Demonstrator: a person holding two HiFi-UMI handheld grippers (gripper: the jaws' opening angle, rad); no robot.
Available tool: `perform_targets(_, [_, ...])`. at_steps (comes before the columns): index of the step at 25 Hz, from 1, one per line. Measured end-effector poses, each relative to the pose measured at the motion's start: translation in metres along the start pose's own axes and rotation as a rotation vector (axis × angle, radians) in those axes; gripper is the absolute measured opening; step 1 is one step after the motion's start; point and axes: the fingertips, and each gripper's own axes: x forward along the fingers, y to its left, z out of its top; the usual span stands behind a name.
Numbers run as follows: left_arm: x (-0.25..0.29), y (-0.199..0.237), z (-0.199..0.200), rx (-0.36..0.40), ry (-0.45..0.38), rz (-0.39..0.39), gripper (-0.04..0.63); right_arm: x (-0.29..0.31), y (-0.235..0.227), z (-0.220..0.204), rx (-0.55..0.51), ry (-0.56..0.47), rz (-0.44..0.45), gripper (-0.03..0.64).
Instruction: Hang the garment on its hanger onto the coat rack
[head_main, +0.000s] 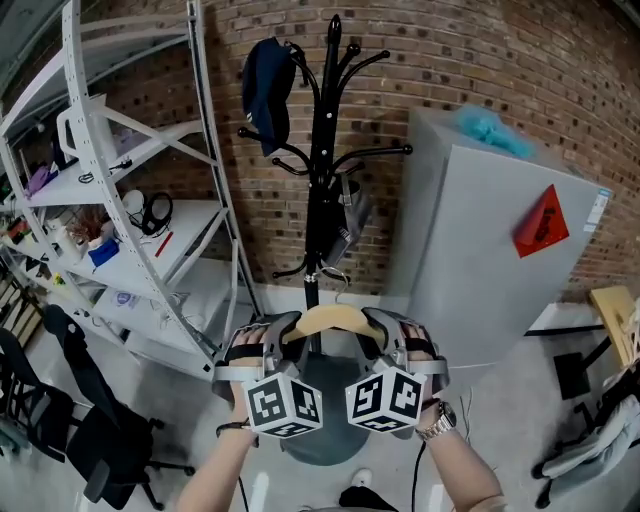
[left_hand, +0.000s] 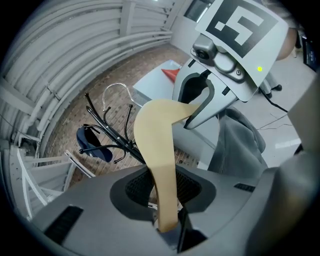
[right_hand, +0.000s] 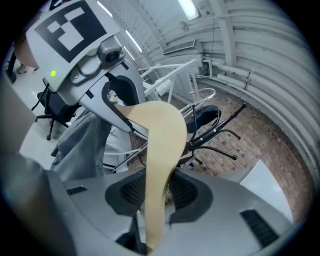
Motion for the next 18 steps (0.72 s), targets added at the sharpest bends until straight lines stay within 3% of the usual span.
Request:
perform_targets(11, [0.056, 0.023, 0.006, -0.013, 0.123, 0.086, 0.098, 0.058, -0.036, -0.016, -0.026, -0.119, 0.070, 0.114])
perform_targets(18, [0.093, 0.023, -0.002, -0.018, 0.134, 0.063, 0.100, 0.094, -0.040, -0.031, -0.015, -0.123, 0.090, 0.114])
